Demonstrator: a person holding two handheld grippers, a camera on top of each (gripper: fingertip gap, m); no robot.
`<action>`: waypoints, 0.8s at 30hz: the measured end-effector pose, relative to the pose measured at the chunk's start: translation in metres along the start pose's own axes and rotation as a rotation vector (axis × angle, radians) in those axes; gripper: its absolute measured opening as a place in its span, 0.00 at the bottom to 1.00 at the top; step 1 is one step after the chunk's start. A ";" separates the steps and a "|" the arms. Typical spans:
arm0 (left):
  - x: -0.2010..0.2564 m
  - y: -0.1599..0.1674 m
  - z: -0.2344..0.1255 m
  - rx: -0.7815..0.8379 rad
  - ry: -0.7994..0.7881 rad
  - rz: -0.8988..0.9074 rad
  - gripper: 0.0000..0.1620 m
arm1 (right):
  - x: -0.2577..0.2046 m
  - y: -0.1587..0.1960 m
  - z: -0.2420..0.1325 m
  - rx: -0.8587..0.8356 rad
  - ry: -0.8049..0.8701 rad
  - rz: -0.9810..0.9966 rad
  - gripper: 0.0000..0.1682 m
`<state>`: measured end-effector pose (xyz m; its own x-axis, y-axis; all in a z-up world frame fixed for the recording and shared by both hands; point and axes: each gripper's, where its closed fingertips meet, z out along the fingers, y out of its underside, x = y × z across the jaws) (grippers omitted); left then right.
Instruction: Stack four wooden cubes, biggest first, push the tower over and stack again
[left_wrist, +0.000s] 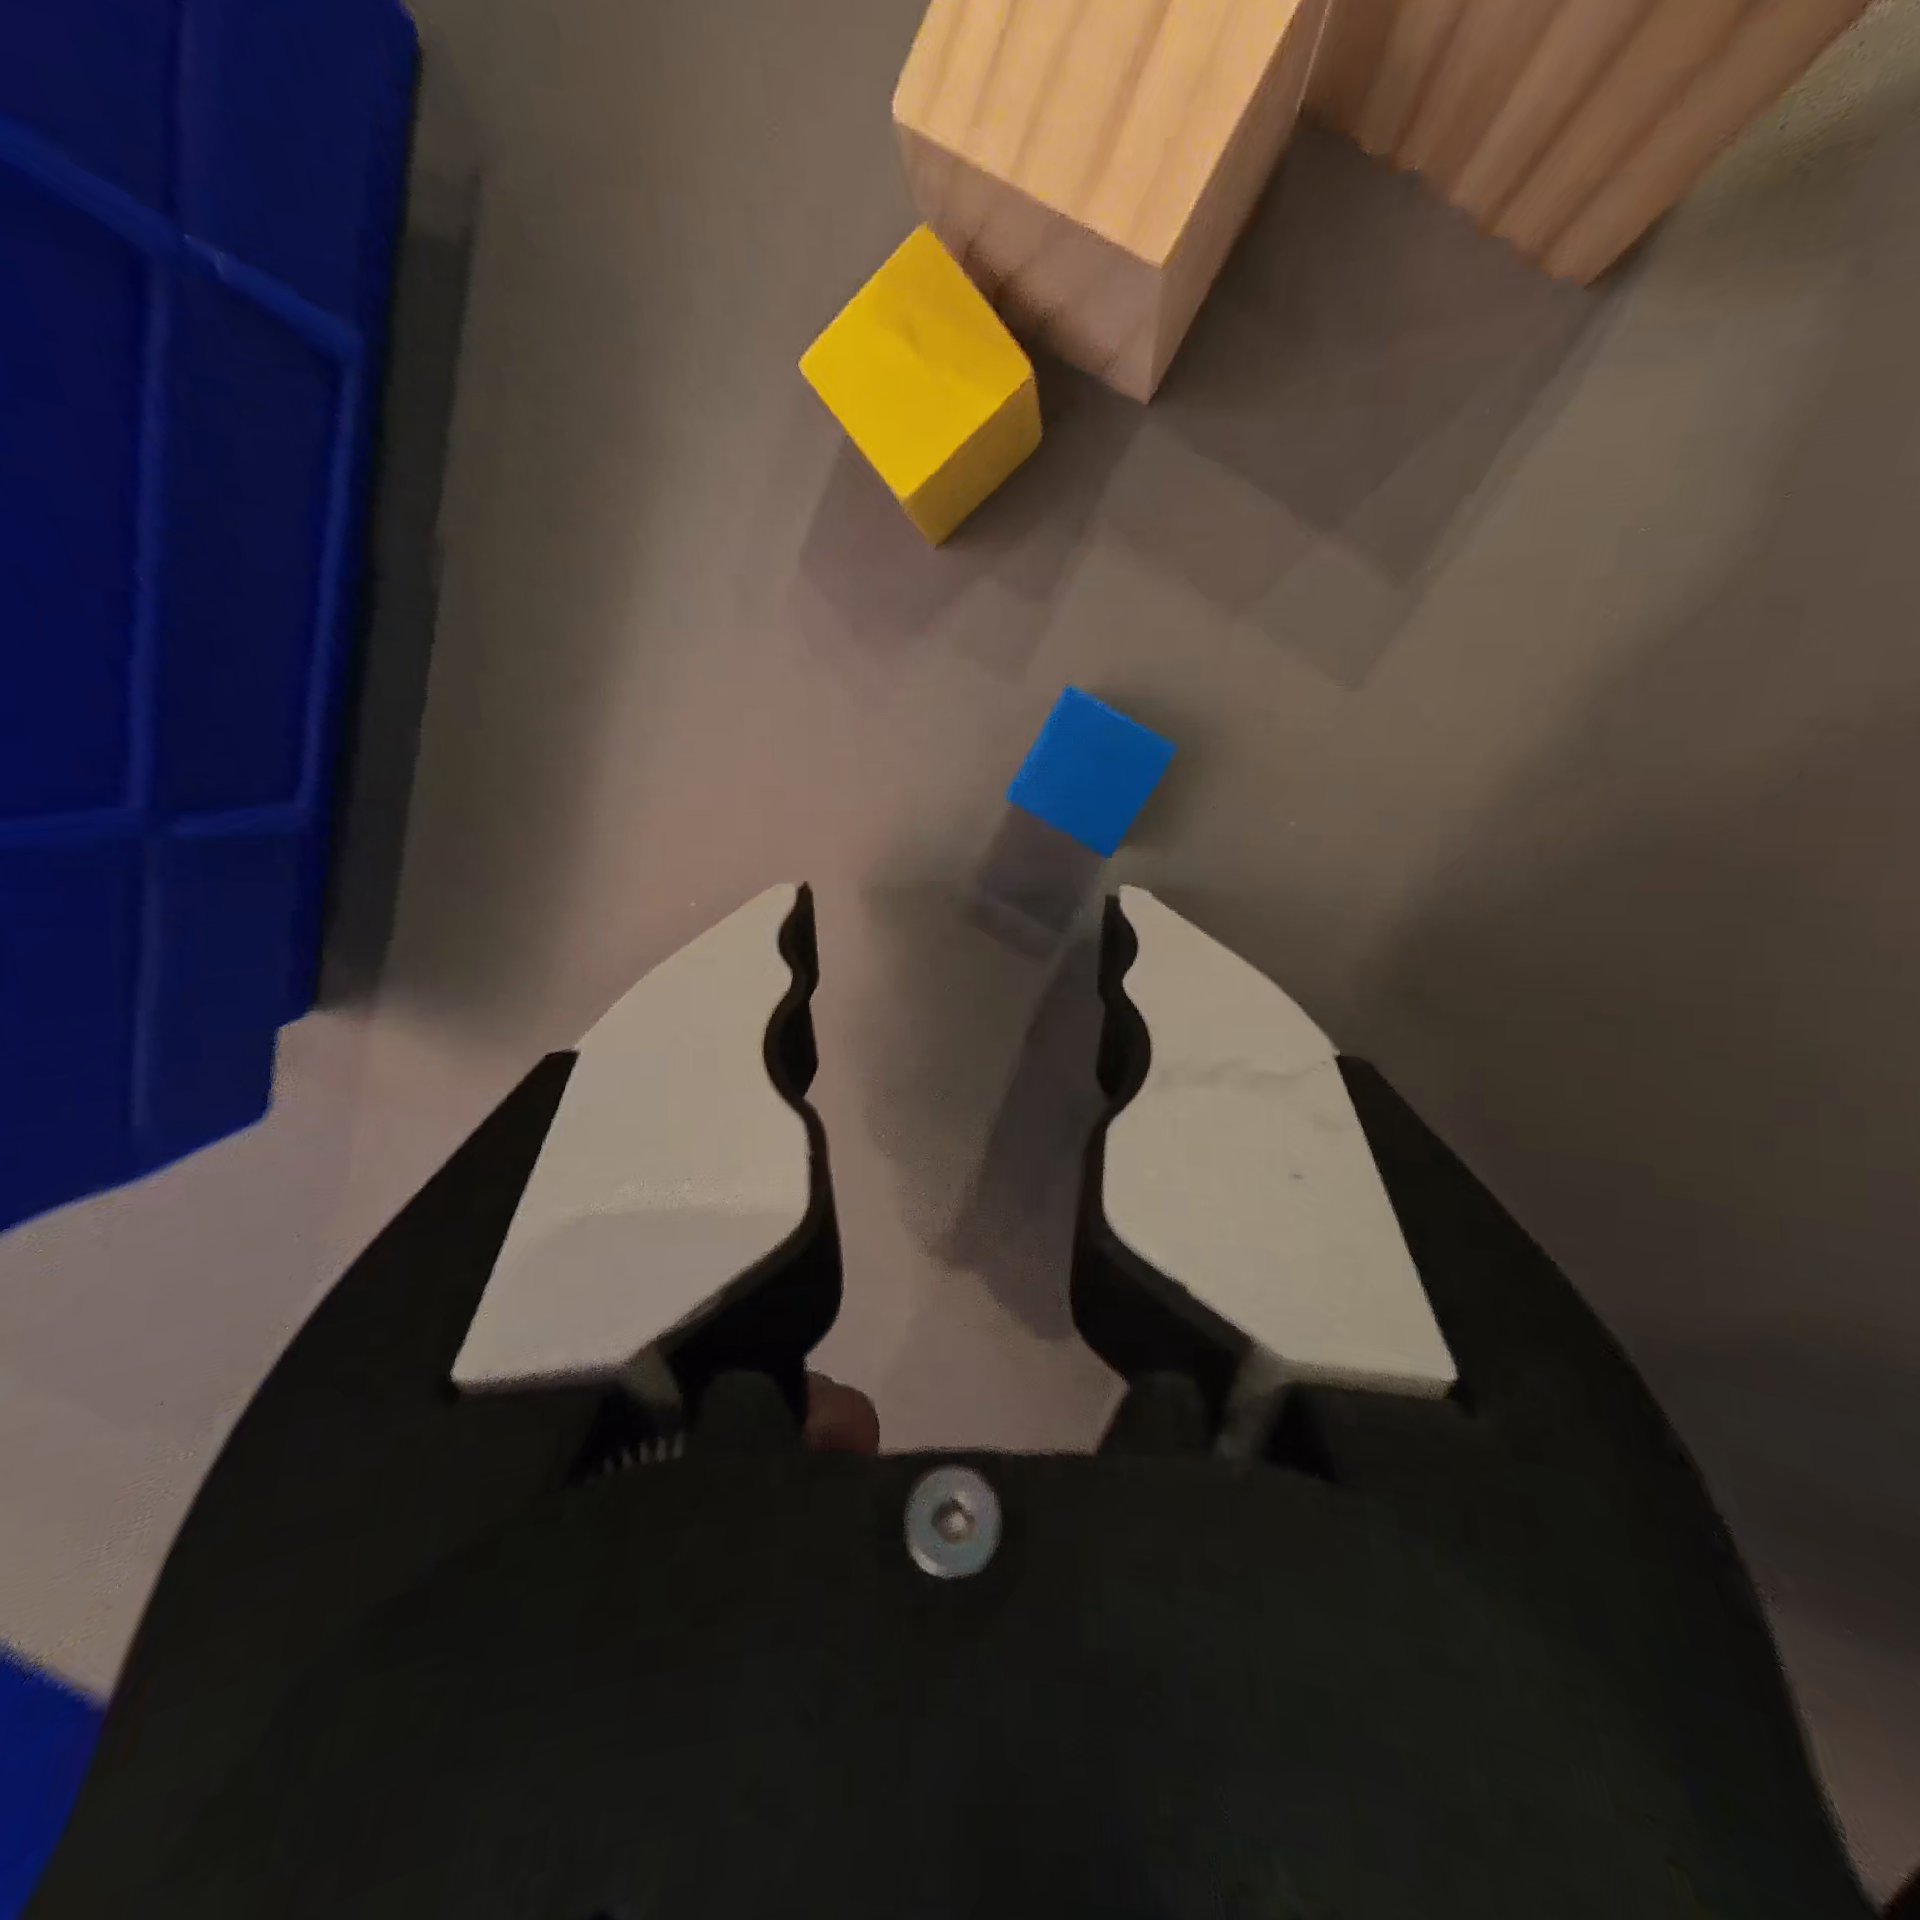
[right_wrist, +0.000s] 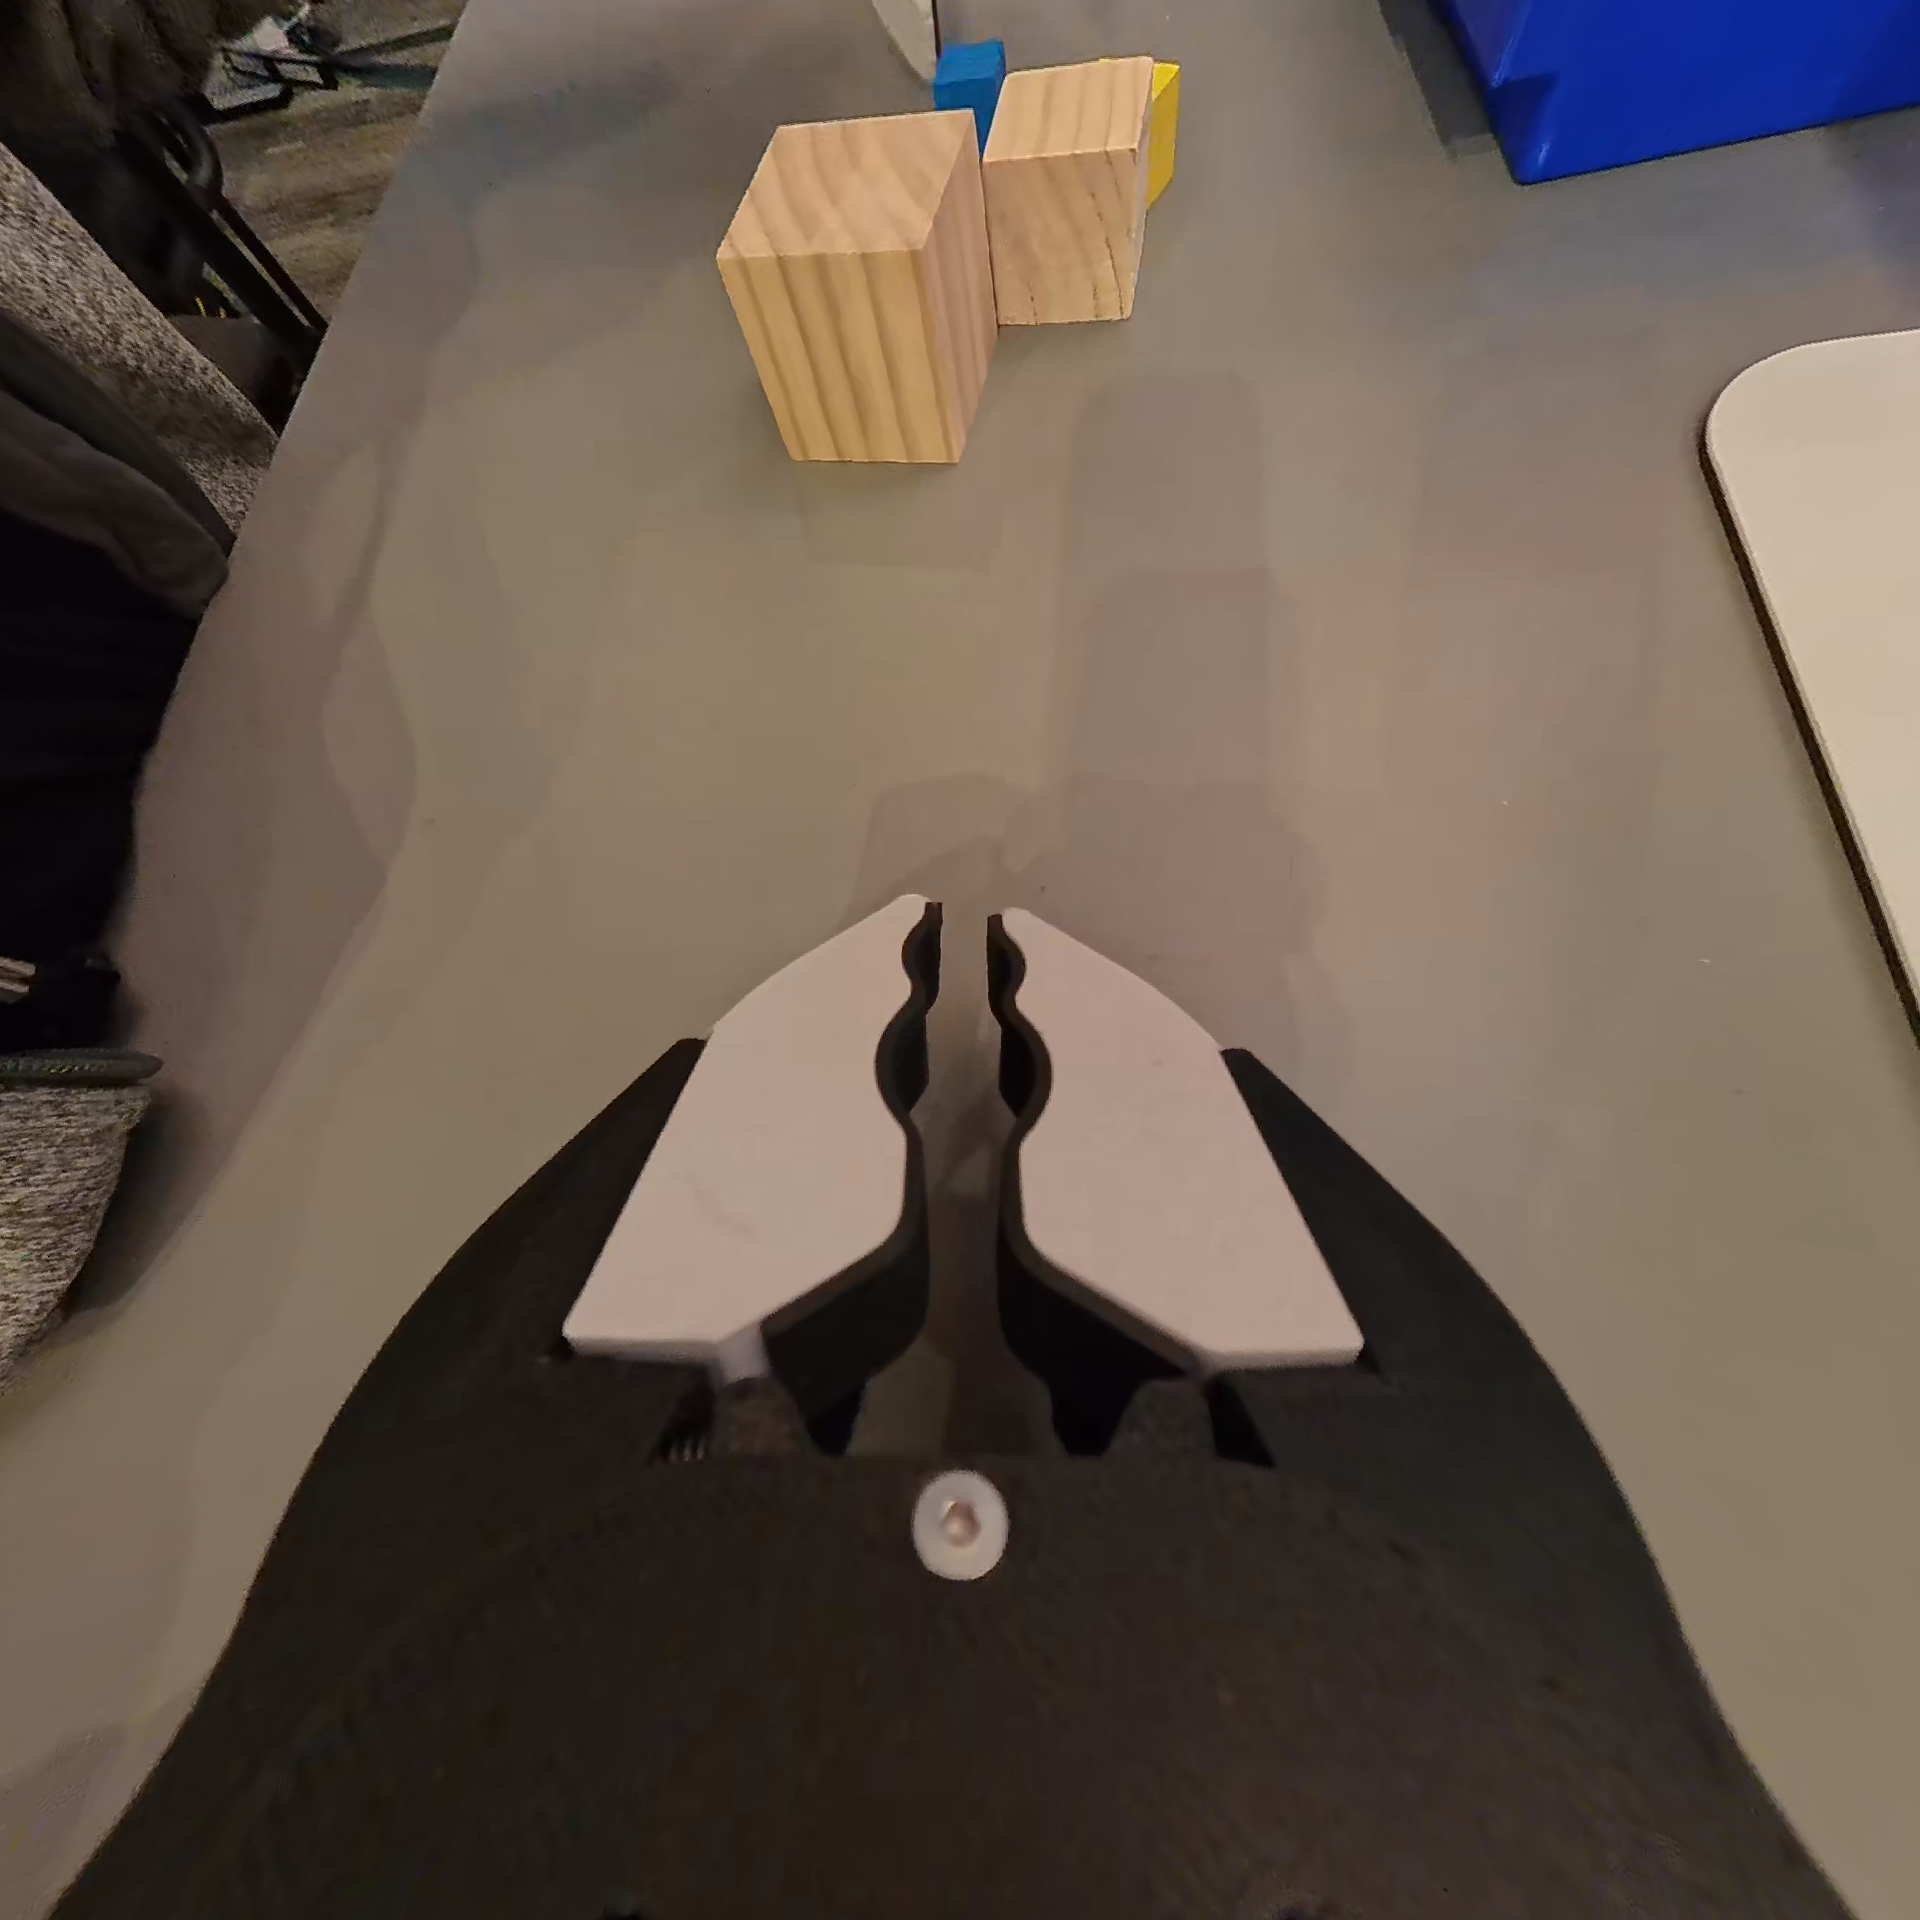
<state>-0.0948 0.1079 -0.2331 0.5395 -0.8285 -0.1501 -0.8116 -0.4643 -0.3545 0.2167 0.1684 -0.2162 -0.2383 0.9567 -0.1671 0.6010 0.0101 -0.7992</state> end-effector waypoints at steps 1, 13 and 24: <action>0.000 -0.003 0.000 0.055 -0.009 -0.028 0.30 | 0.000 0.000 0.000 0.002 0.001 0.001 0.05; -0.021 -0.025 0.016 0.369 -0.229 -0.258 0.14 | 0.006 0.000 -0.003 0.010 0.025 0.002 0.04; -0.021 -0.045 0.002 0.495 -0.250 -0.332 0.37 | 0.005 0.000 -0.003 0.005 0.031 -0.008 0.04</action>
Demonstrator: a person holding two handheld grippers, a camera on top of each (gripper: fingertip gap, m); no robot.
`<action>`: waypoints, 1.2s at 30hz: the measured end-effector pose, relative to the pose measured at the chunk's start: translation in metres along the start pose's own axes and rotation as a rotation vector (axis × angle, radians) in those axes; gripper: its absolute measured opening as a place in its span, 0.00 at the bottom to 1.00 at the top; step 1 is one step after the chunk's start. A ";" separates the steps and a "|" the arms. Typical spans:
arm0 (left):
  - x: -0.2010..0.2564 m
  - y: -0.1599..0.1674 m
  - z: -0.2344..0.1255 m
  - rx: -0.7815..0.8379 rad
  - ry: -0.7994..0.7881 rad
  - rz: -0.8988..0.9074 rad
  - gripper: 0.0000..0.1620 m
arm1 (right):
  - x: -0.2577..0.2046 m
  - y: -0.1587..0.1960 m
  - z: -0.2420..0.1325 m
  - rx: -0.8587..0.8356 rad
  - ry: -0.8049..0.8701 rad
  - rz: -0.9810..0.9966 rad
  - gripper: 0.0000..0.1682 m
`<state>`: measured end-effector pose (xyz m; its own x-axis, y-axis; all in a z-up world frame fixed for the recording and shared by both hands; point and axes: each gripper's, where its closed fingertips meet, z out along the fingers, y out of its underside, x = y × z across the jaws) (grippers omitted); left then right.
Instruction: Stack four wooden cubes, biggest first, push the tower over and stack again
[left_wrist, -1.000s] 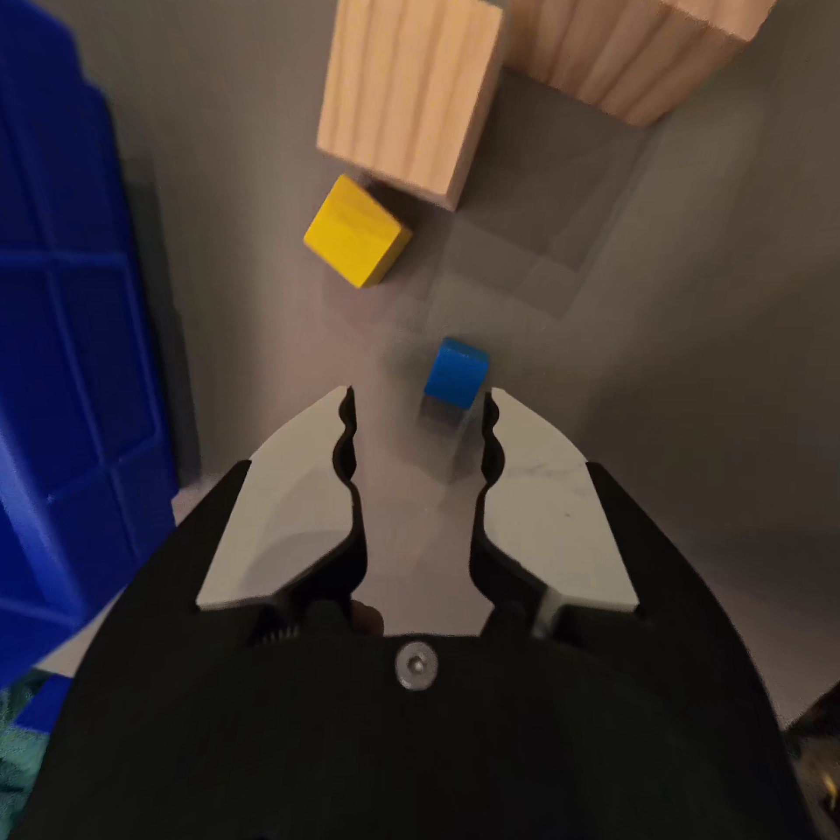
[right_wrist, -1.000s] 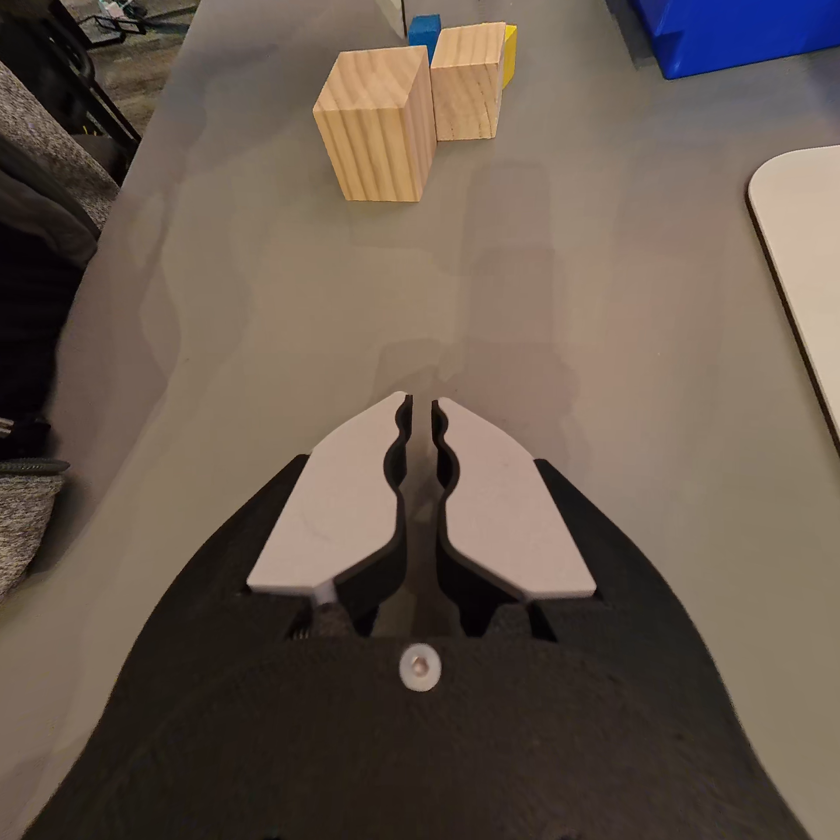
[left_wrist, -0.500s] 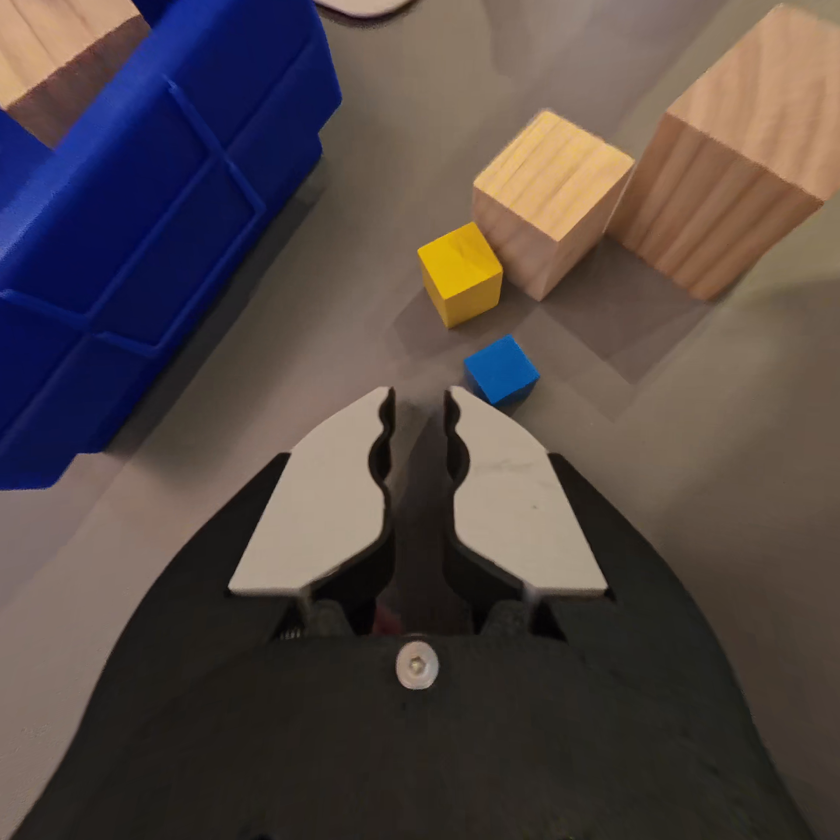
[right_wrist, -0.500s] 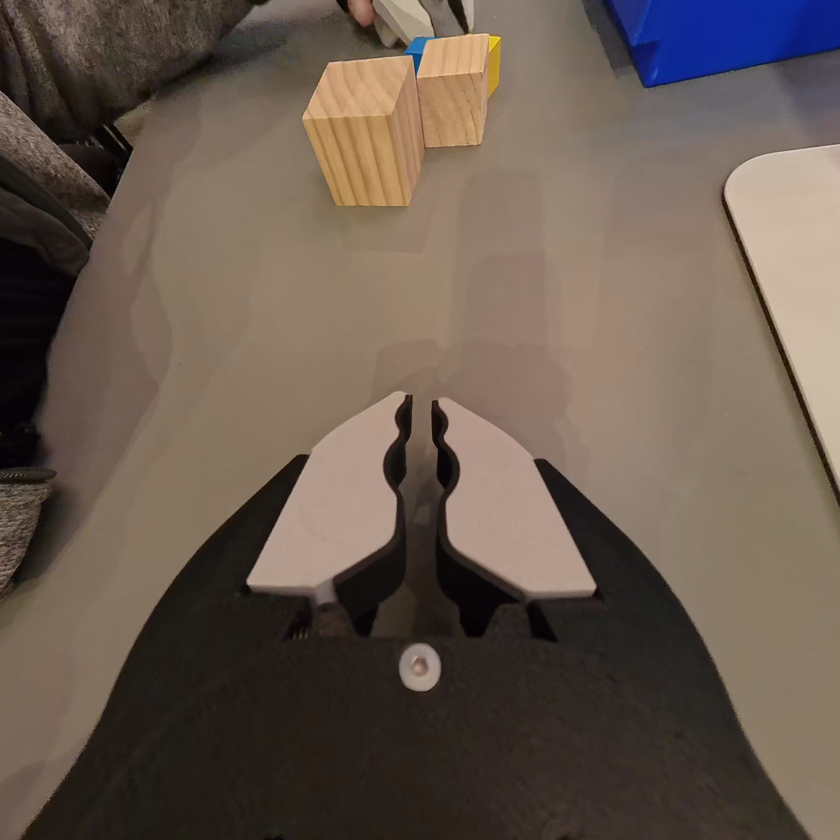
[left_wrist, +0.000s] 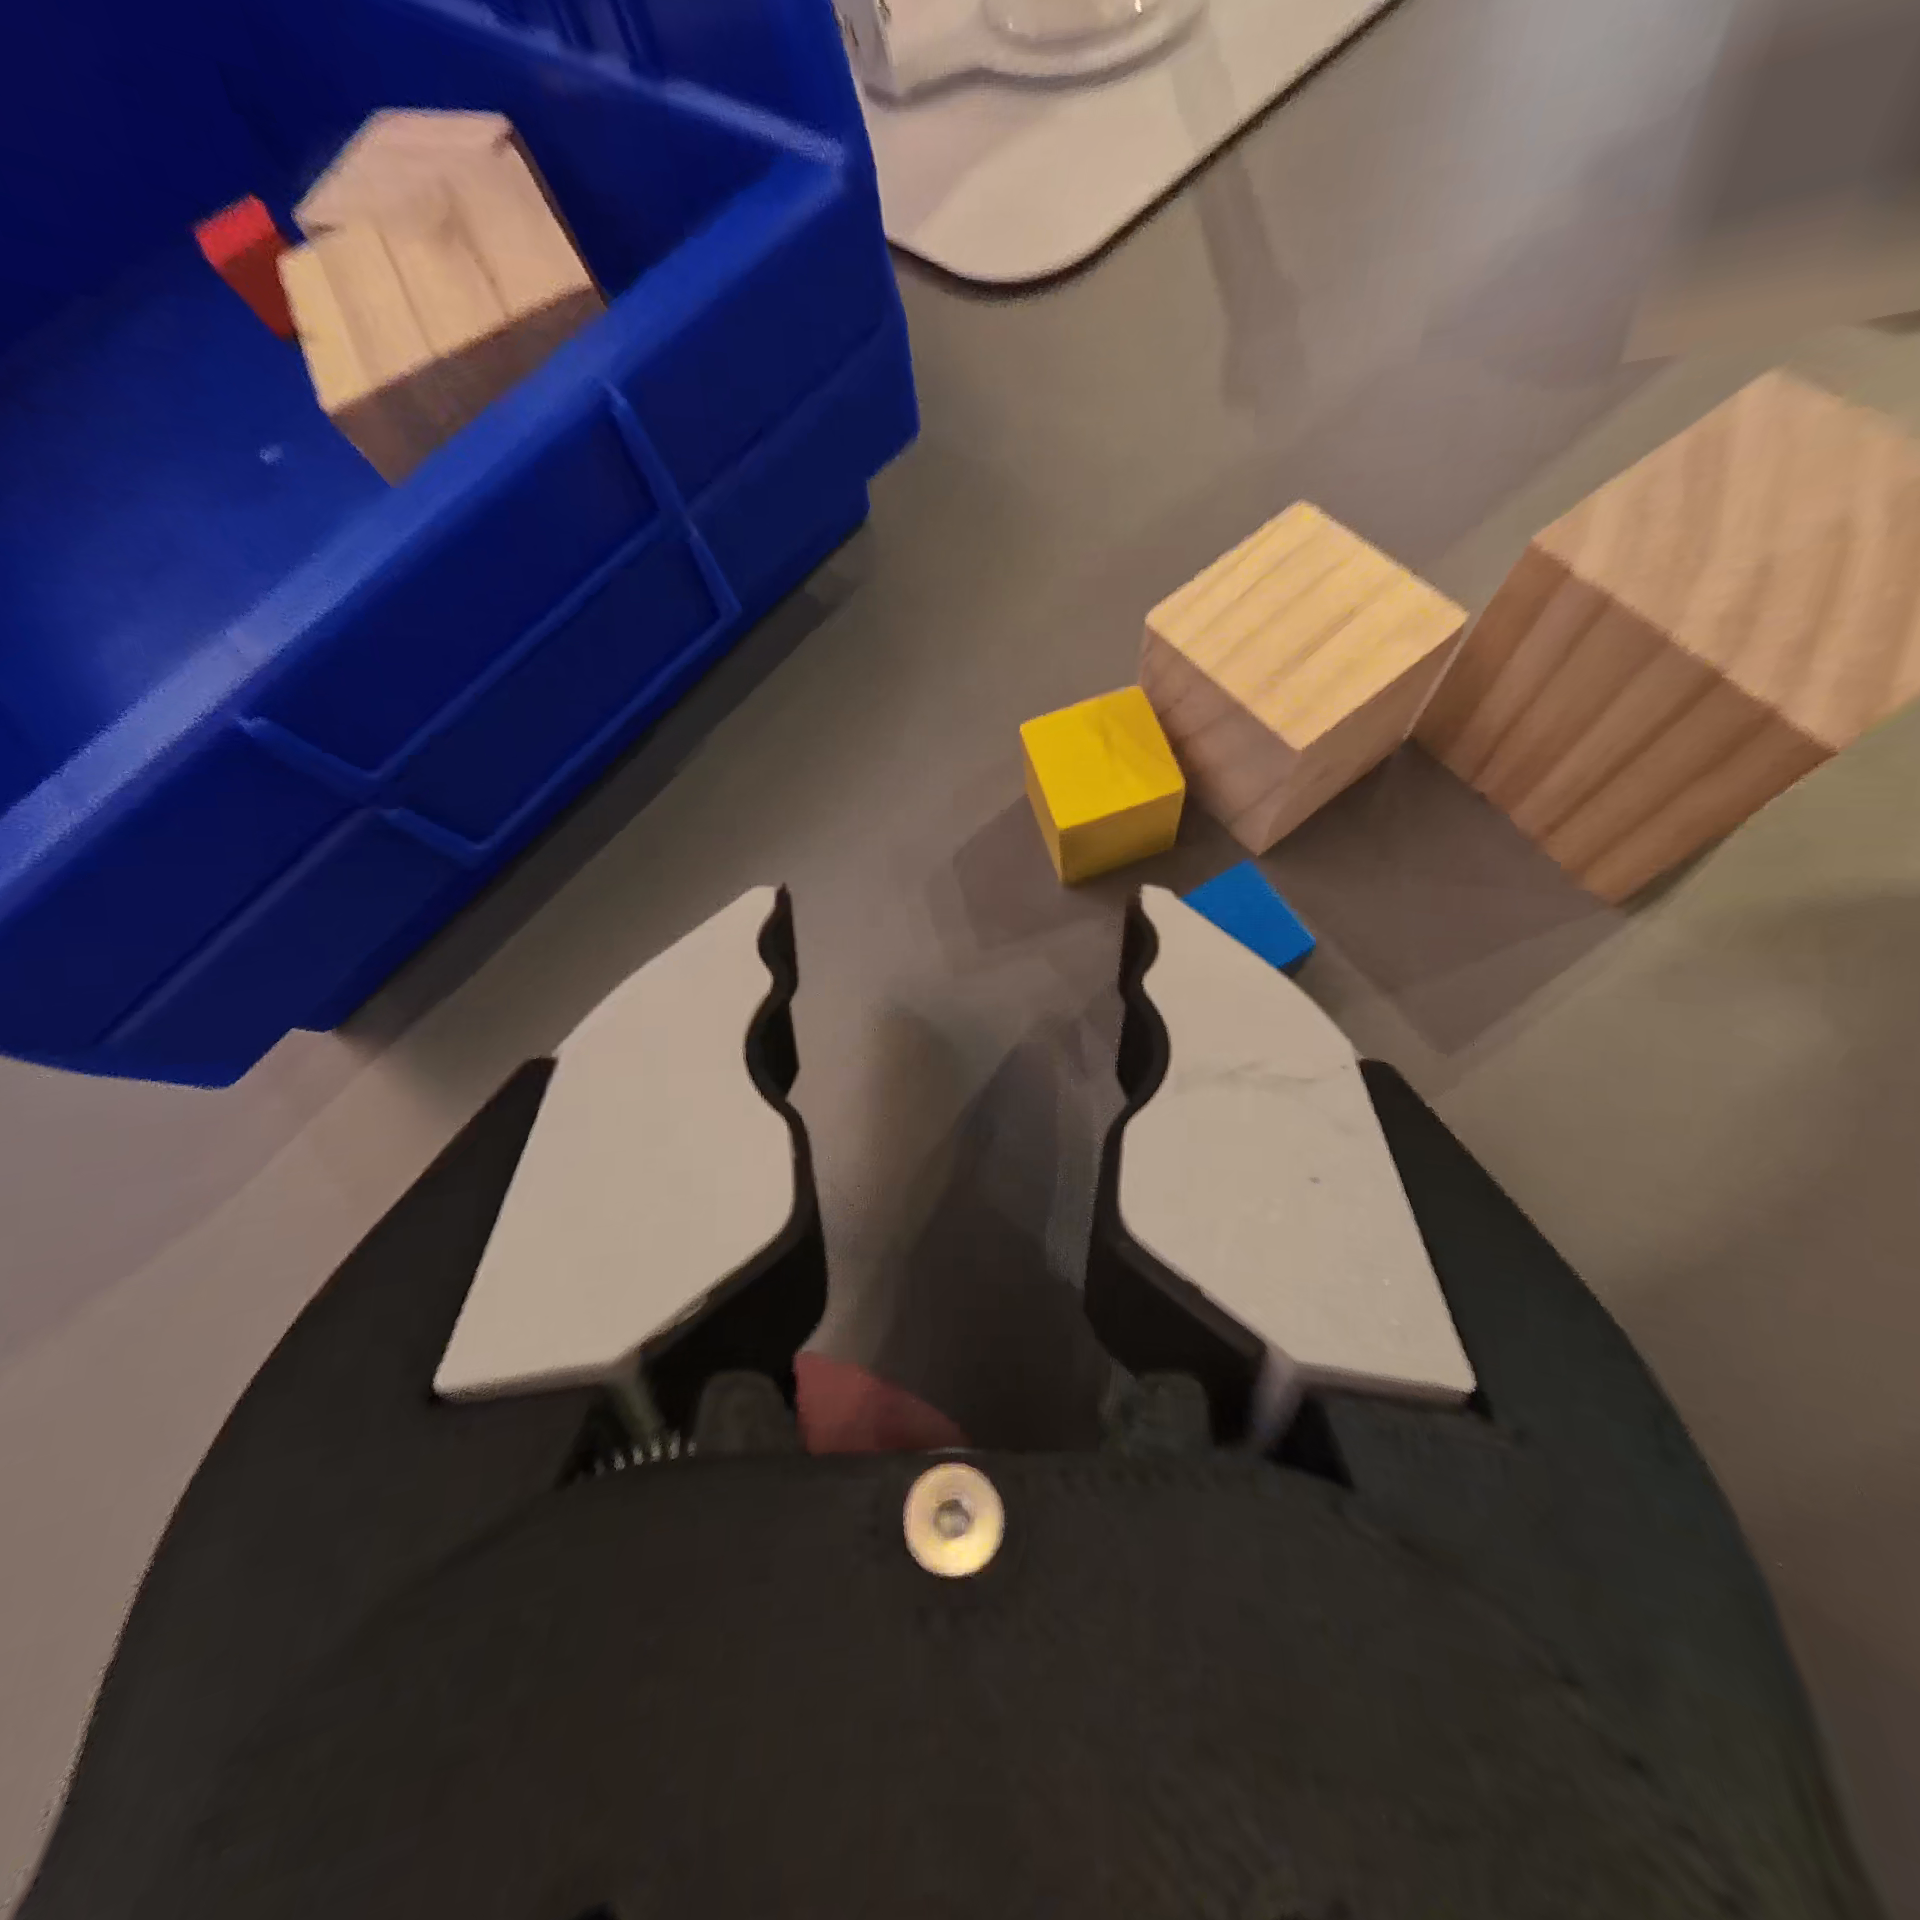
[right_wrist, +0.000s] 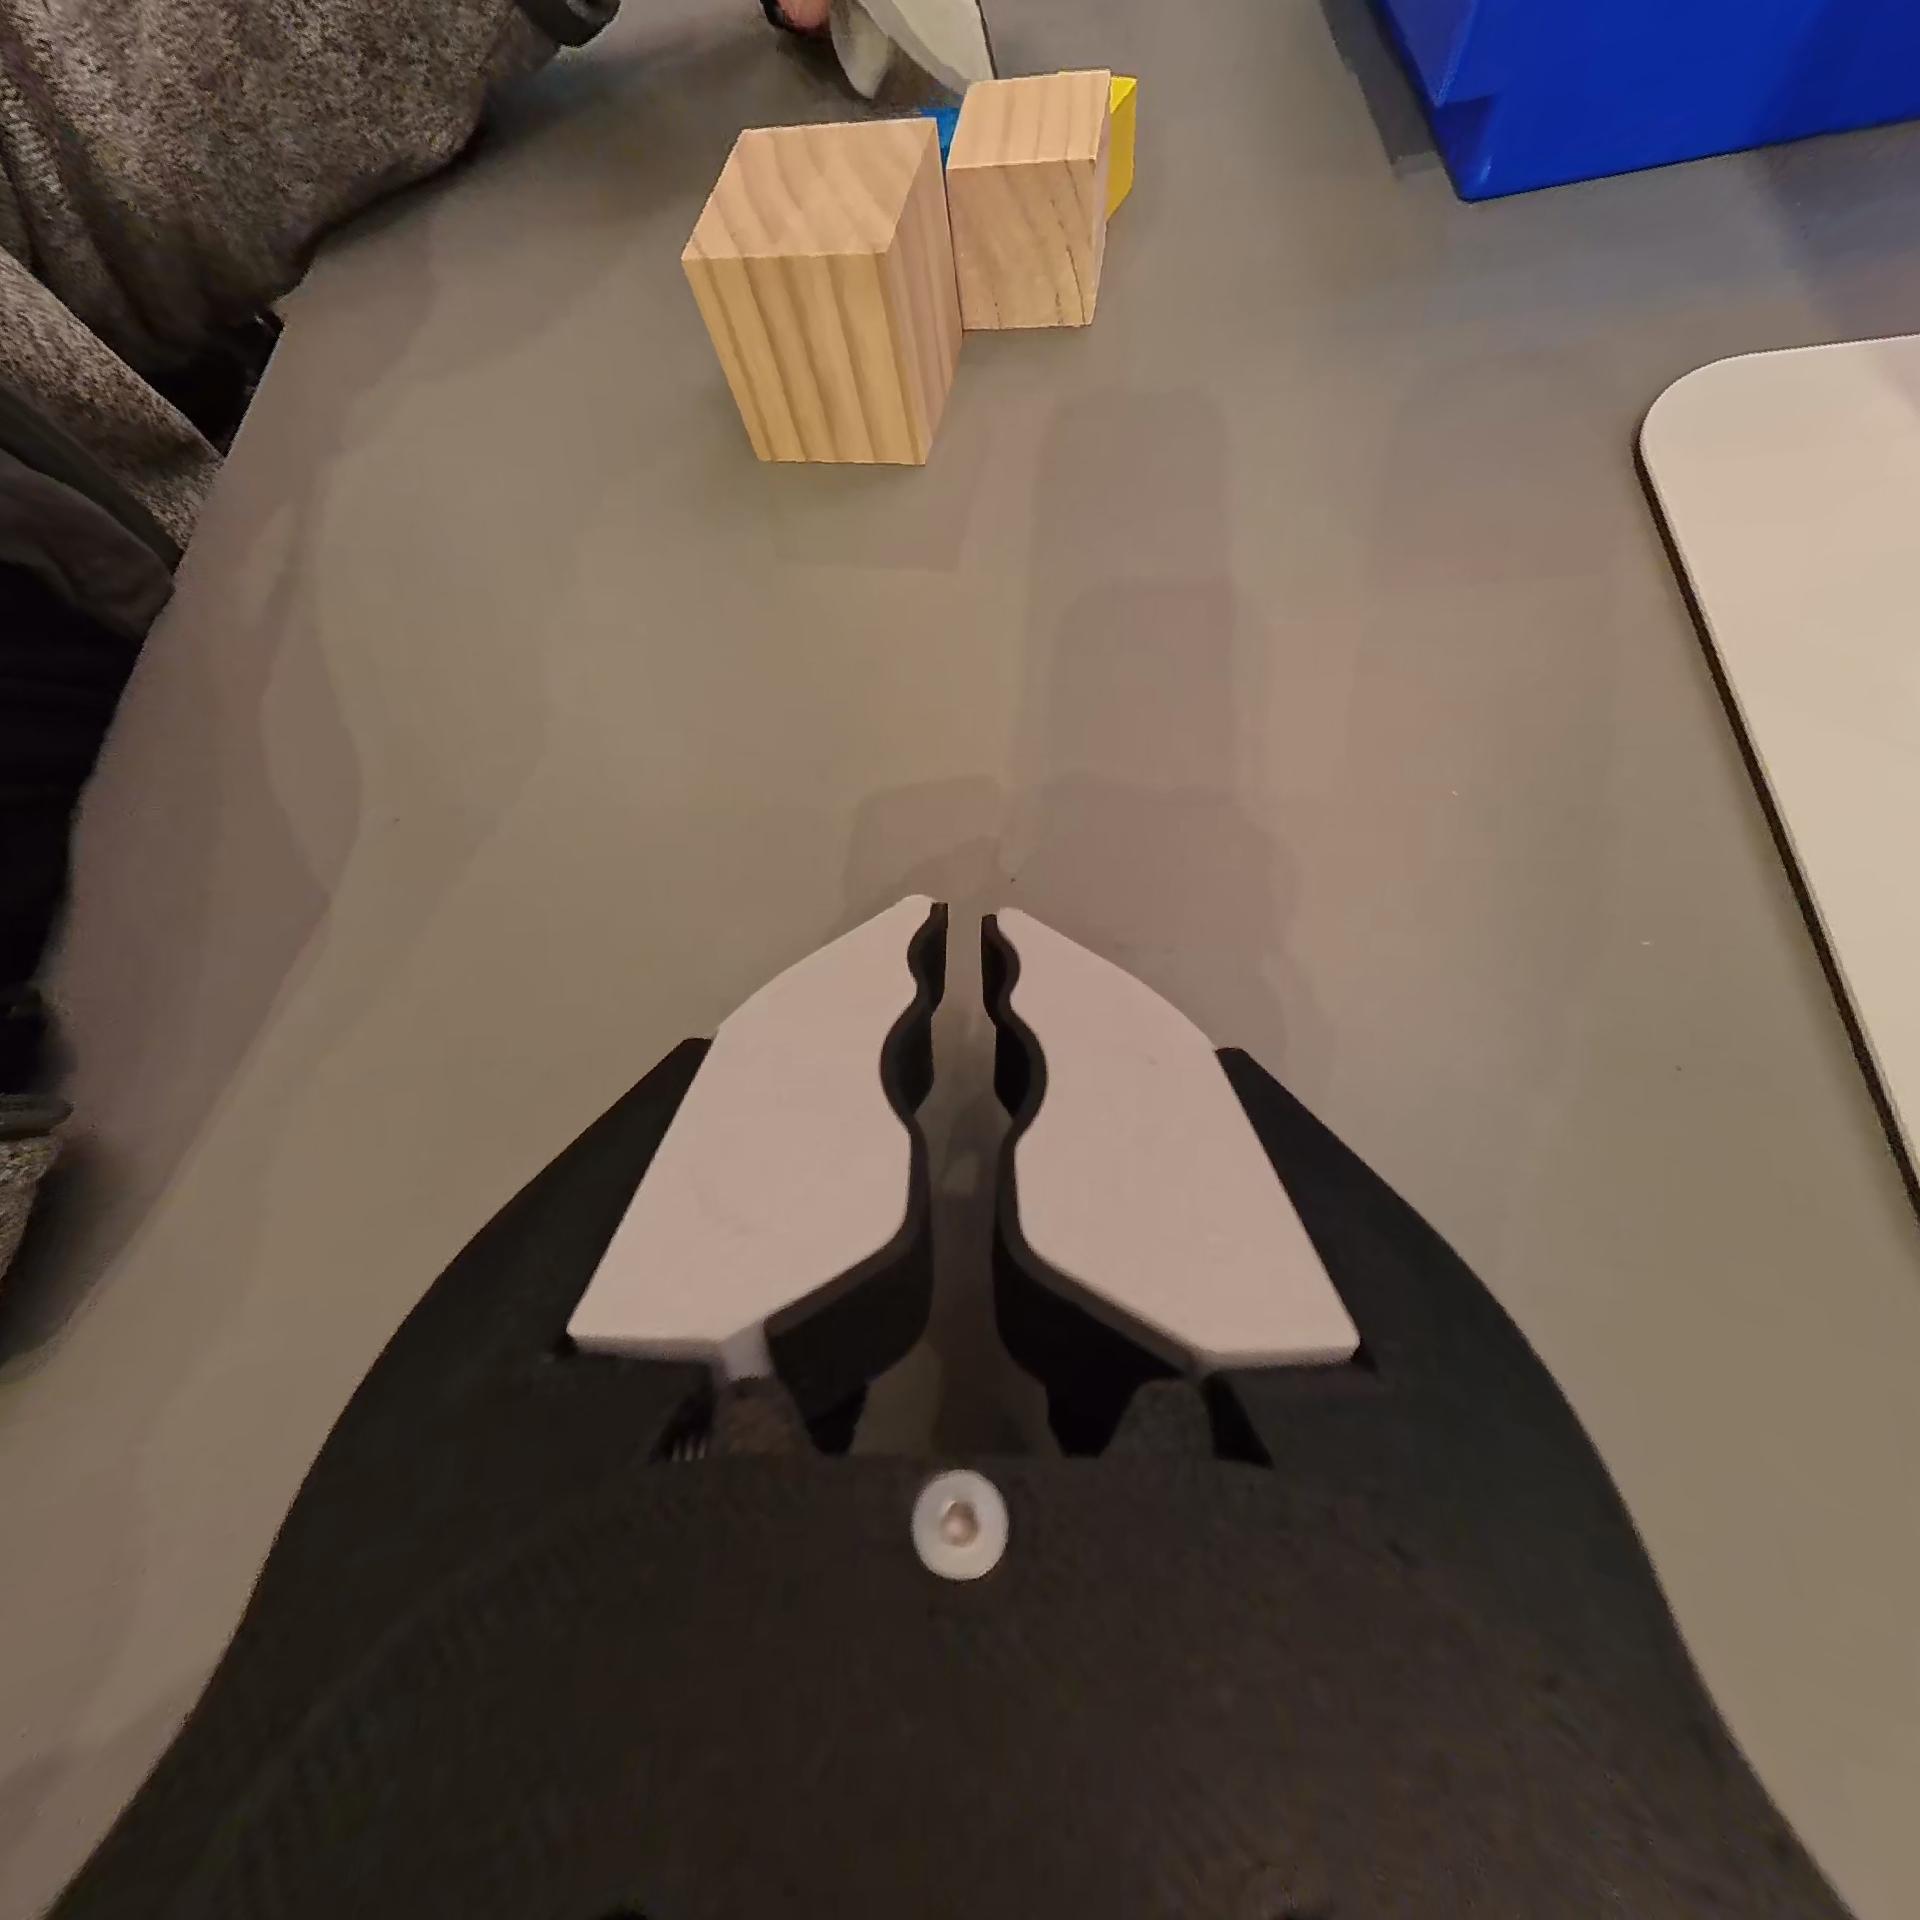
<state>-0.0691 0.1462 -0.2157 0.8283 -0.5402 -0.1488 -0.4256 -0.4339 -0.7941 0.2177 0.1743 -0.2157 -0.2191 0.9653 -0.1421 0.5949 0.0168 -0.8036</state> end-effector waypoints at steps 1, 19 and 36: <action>0.001 -0.003 -0.002 0.014 0.002 -0.014 0.38 | 0.000 0.000 0.000 0.001 0.000 0.000 0.04; 0.007 -0.027 -0.001 0.131 -0.105 0.016 0.39 | 0.007 -0.002 -0.006 0.026 0.047 -0.030 0.02; 0.030 -0.003 0.006 -0.033 0.053 0.065 0.43 | 0.007 0.000 -0.006 0.017 0.045 -0.025 0.02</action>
<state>-0.0407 0.1355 -0.2217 0.7785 -0.6049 -0.1675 -0.4904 -0.4198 -0.7637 0.2210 0.1828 -0.2134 -0.1989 0.9753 -0.0957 0.5760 0.0373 -0.8166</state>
